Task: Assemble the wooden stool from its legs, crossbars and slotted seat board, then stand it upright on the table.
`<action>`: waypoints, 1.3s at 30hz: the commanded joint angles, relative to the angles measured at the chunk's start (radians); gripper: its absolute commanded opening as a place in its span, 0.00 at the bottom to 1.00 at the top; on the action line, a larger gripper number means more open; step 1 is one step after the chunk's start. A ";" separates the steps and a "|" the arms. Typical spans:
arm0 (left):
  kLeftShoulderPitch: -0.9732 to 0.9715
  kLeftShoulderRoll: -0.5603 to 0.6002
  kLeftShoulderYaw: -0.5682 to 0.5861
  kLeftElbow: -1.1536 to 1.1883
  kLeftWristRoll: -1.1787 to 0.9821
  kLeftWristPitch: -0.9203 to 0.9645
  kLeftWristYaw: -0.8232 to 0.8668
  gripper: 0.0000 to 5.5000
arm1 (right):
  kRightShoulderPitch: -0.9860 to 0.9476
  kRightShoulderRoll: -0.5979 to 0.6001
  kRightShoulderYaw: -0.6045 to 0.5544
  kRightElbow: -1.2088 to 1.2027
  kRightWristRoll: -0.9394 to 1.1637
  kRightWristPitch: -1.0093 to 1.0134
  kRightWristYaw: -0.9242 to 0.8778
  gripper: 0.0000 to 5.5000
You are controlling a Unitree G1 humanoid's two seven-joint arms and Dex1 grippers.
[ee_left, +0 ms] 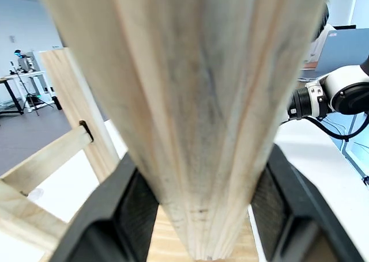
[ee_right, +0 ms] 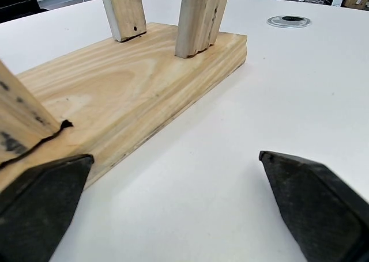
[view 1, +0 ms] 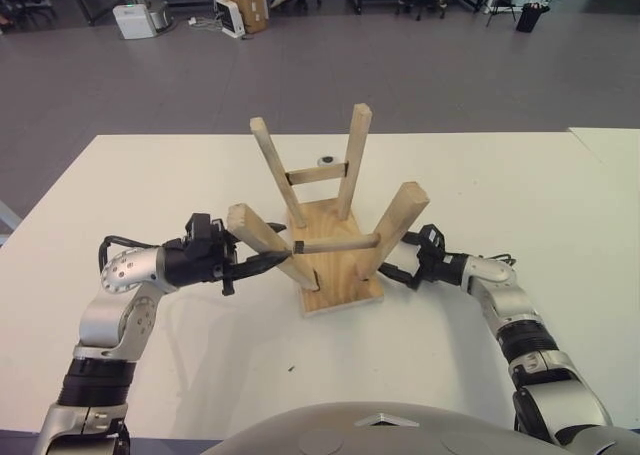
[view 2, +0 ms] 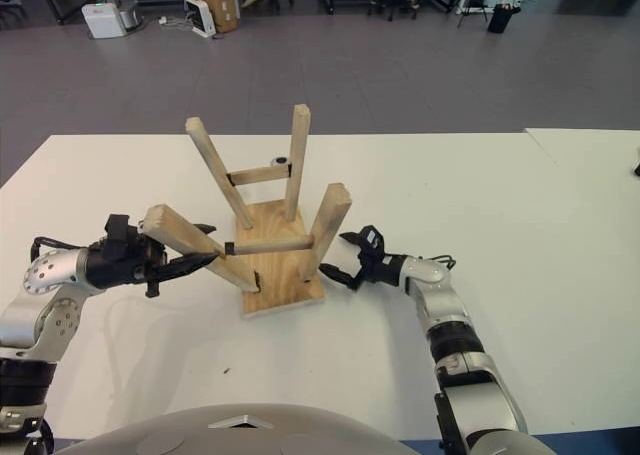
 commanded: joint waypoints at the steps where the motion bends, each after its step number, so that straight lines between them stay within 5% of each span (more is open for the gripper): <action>1: -0.067 0.038 -0.064 0.039 0.073 0.037 -0.030 0.37 | 0.022 0.033 0.050 -0.018 -0.020 0.001 0.024 0.98; 6: -0.038 0.029 -0.101 0.042 0.081 0.157 0.060 0.37 | 0.049 0.059 0.100 -0.052 -0.036 -0.001 0.028 0.98; 14: 0.200 0.022 -0.230 0.102 0.276 -0.008 0.150 0.37 | 0.050 0.031 0.079 -0.115 -0.031 0.031 0.019 0.98; 23: 0.208 0.017 -0.286 0.135 0.233 -0.024 0.160 0.37 | 0.029 0.031 0.073 -0.096 -0.033 0.018 0.018 0.98; 33: 0.195 -0.028 -0.218 0.124 0.358 -0.140 0.323 0.69 | -0.114 -0.087 -0.097 -0.073 0.023 0.013 -0.012 0.98; 39: 0.188 -0.084 -0.250 0.080 0.432 -0.093 0.438 0.86 | -0.306 -0.118 -0.329 -0.549 0.517 0.465 -0.111 0.98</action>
